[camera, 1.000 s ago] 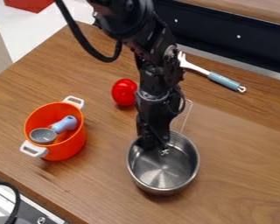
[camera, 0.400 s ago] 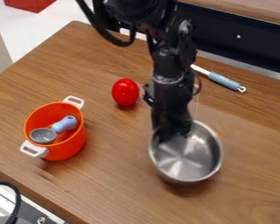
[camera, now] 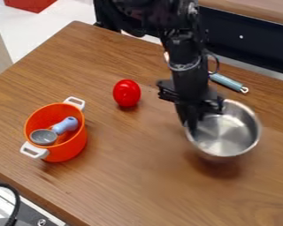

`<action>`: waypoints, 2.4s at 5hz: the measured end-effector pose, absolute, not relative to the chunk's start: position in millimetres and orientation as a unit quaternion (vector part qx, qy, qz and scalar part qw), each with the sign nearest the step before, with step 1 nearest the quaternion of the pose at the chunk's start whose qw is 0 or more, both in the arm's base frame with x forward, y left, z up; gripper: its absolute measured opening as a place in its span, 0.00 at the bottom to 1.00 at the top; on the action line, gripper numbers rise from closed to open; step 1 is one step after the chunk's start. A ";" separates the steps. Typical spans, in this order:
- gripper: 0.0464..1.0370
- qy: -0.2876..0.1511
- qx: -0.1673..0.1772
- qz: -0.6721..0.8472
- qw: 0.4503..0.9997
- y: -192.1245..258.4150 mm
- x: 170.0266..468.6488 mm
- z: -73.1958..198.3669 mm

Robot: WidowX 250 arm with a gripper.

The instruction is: Put the object in the table

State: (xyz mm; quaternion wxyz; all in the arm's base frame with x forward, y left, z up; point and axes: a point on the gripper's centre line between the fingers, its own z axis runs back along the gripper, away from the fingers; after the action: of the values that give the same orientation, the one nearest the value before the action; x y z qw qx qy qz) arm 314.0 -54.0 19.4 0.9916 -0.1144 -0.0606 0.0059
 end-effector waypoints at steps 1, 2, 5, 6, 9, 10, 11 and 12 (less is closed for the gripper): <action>0.02 -0.085 -0.144 0.073 0.983 -57.2 329.1 15.5; 0.02 -0.110 -0.155 0.131 0.973 -55.1 339.4 14.9; 0.02 -0.050 -0.110 0.234 0.965 -32.0 358.9 7.7; 0.02 -0.050 -0.098 0.251 0.962 -22.4 360.2 8.5; 0.02 -0.017 -0.109 0.234 0.966 -5.2 362.6 8.7; 0.02 -0.015 -0.101 0.227 0.969 -0.6 364.6 5.0; 0.02 -0.011 -0.095 0.209 0.973 1.3 361.3 2.0; 0.02 -0.007 -0.092 0.205 0.974 1.9 359.4 1.5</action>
State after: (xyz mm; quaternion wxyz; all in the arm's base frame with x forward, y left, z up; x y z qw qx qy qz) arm 359.4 1.9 1.5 0.9744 -0.0916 -0.0069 0.2050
